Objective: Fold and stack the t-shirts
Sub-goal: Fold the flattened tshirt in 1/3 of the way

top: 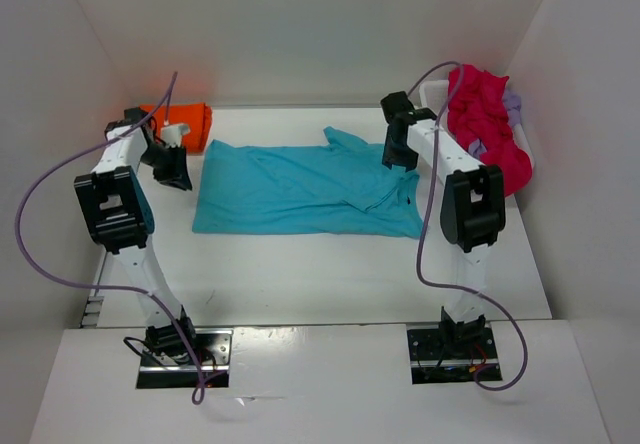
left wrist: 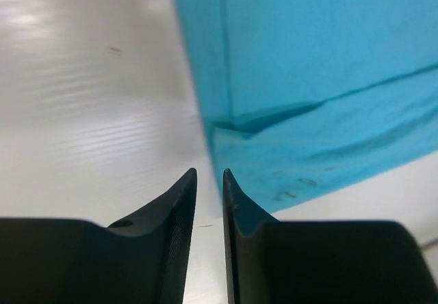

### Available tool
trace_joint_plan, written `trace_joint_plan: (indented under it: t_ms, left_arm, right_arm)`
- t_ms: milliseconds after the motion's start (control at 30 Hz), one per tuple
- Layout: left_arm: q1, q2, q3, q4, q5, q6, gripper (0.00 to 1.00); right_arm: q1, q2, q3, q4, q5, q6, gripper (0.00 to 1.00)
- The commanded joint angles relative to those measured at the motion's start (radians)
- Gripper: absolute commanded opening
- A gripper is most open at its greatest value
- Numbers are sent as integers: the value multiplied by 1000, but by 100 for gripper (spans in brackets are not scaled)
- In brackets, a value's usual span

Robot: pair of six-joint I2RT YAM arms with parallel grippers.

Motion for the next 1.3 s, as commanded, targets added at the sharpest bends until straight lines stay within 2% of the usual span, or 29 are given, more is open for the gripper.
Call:
trace_joint_plan:
  t_ms: [0,100,133,233,267,333,467,533,700,900,1000,1033,1067,1133,1267]
  left_arm:
    - [27,-121,44,101,-63,-11,29]
    - [-20,-241,-59,129,-97,113,37]
    - [-74,-258,-91,129,-179,165,38]
    - [-137,-269,-224,129,-344,178,40]
    - [-146,-279,-260,120,-358,178,41]
    - [-146,-288,-363,120,-358,154,46]
    - [-137,-298,-450,155,-305,111,49]
    - [-137,-276,-459,166,-282,92,53]
    - [-137,-243,-459,207,-248,57,57]
    - [-137,-166,-450,207,-171,48,60]
    - [-137,-137,-459,207,-151,48,34]
    - [-137,-137,-459,207,-151,48,24]
    - [-137,-137,-468,207,-151,48,1]
    - [-137,-137,-478,207,-142,48,0]
    - [-96,-230,-516,193,-246,105,0]
  right_arm:
    - [-6,-122,-3,48,9,-5,51]
    - [-6,-231,-78,59,-18,-5,52]
    - [-6,-255,-127,59,-31,16,53]
    - [-6,-338,-251,19,-31,52,56]
    - [-6,-370,-288,8,-17,78,58]
    - [-6,-398,-406,-2,-5,105,60]
    - [-24,-424,-551,19,-35,150,64]
    - [-33,-424,-603,43,-48,150,67]
    - [-150,-403,-715,105,-216,112,69]
    - [-202,-355,-733,139,-287,78,69]
    - [-220,-318,-733,139,-311,67,52]
    - [-221,-293,-733,139,-312,58,42]
    - [-230,-292,-733,139,-312,58,19]
    - [-230,-282,-724,125,-312,58,1]
    - [-230,-375,-657,29,-264,79,1]
